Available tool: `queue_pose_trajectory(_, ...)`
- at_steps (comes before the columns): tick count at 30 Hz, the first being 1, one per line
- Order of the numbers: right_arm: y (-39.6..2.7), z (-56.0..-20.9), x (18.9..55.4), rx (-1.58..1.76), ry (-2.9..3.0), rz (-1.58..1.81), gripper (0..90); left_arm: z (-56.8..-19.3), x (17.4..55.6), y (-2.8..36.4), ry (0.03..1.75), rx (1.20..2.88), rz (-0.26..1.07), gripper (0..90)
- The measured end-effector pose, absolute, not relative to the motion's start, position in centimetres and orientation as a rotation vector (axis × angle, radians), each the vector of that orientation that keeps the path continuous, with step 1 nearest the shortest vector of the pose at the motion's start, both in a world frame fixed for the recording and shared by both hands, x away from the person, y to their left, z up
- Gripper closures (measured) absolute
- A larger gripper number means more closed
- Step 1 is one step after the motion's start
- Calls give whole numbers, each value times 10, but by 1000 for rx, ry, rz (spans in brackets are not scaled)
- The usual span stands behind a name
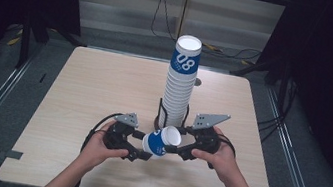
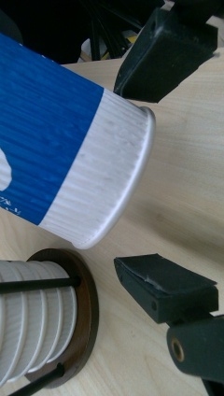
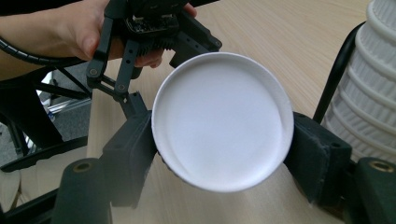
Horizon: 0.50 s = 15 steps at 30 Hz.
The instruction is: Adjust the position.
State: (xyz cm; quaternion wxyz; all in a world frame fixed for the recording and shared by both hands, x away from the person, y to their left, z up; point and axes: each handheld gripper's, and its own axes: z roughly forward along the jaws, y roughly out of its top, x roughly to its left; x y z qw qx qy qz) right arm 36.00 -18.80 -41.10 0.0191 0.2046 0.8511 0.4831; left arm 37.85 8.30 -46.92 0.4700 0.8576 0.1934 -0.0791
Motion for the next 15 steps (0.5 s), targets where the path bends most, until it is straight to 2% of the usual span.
queue_pose_trajectory(15, -190, -411, 359, 650, 2633, 1526, 285, -470, 377, 79, 439, 2088, -172, 150)
